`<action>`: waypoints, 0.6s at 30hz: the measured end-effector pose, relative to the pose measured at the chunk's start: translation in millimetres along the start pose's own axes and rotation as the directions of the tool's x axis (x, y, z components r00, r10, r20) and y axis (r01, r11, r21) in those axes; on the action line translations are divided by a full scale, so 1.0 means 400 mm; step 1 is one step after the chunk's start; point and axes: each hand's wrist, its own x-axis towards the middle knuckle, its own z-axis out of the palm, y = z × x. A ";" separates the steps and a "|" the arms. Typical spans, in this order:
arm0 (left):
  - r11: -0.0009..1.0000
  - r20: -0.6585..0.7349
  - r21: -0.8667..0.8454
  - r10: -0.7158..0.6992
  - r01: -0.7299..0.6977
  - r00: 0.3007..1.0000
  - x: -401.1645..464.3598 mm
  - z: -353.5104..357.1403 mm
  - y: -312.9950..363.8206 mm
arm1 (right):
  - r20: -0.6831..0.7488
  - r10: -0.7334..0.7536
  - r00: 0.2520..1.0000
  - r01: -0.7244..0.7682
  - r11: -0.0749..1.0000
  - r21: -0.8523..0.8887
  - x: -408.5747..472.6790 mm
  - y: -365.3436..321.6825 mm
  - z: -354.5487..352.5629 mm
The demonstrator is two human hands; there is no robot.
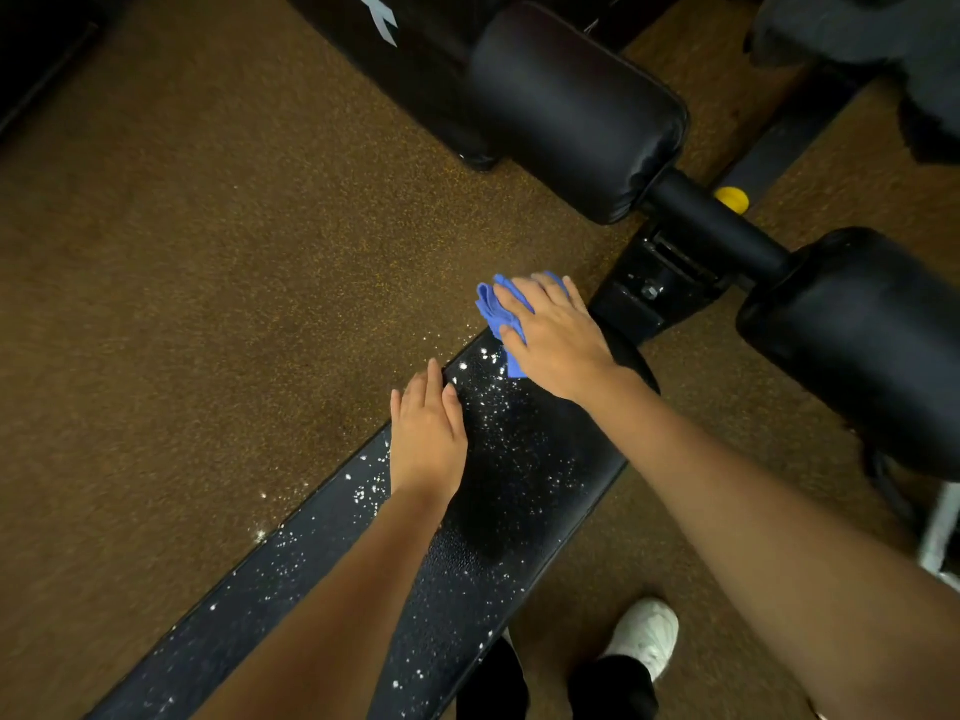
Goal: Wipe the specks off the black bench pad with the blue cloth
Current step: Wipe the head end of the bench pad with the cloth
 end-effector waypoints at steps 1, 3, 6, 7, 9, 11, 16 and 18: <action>1.000 0.004 -0.005 -0.001 0.002 1.000 0.000 -0.002 0.000 | -0.023 -0.031 0.999 0.032 0.999 0.026 -0.024 0.019 -0.003; 1.000 0.004 -0.009 0.005 -0.005 1.000 -0.001 -0.005 -0.001 | -0.022 0.018 1.000 -0.017 0.998 0.055 -0.049 0.061 -0.007; 1.000 -0.024 0.007 0.012 -0.012 1.000 -0.003 0.001 0.000 | 0.006 0.208 0.978 -0.208 0.977 0.040 -0.030 0.066 -0.003; 1.000 -0.036 0.013 0.008 -0.007 0.999 -0.003 0.005 0.001 | -0.005 0.235 0.972 -0.235 0.972 0.011 -0.021 0.050 0.004; 0.999 -0.048 0.030 -0.012 0.014 0.999 -0.003 0.012 0.005 | -0.039 0.222 0.974 -0.223 0.974 -0.034 -0.028 0.025 0.014; 0.999 -0.045 0.043 -0.022 0.024 0.999 -0.002 0.015 0.006 | -0.083 0.188 0.979 -0.191 0.981 -0.031 -0.074 0.030 0.020; 0.999 -0.028 0.050 -0.016 0.017 0.999 -0.006 0.011 0.007 | -0.136 0.392 0.910 -0.389 0.920 0.052 -0.270 -0.019 0.083; 0.998 -0.021 0.067 -0.014 0.016 1.000 -0.006 0.009 0.006 | -0.110 0.357 0.928 -0.358 0.934 0.014 -0.299 -0.020 0.093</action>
